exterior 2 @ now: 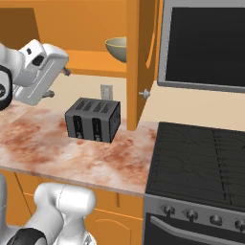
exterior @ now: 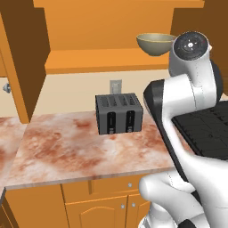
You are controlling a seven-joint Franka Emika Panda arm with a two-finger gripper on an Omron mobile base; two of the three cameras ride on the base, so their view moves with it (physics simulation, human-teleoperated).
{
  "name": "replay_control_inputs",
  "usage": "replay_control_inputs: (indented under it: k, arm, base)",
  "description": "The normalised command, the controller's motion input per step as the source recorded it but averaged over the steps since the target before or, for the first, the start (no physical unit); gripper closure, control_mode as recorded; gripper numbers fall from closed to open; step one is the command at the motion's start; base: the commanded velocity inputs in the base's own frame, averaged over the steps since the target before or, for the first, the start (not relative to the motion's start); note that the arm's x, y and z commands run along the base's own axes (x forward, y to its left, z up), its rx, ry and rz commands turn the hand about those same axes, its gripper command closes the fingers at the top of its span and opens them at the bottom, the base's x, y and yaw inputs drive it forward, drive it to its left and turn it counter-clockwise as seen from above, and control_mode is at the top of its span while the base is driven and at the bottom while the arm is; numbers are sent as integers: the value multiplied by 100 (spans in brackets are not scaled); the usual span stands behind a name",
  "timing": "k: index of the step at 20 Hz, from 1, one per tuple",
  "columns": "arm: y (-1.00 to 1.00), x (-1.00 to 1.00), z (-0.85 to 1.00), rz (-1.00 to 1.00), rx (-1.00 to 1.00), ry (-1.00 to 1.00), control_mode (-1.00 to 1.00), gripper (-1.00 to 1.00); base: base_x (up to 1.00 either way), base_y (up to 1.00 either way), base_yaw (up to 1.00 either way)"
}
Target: Move the bowls from the cabinet to the plates on the dining table.
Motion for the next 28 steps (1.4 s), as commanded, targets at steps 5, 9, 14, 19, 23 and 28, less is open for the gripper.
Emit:
replay_control_inputs:
  k: [5, 9, 14, 19, 23, 28]
  arm:
    - [-16, 33, 17, -1, -13, -2, -100, -100]
    - [-18, 43, 8, 0, -14, -1, -100, -100]
    - [-13, 41, 4, 0, -13, -1, -100, -100]
    - [-7, 45, 1, 0, -9, 0, -100, -100]
    - [0, 37, 11, 0, -2, 0, -100, -100]
    - [-1, 30, 26, 0, 0, 0, -100, -100]
  base:
    - [0, 0, 0]
    - [0, 0, 0]
    - [0, 0, 0]
    - [0, 0, 0]
    - [0, 0, 0]
    - [0, 0, 0]
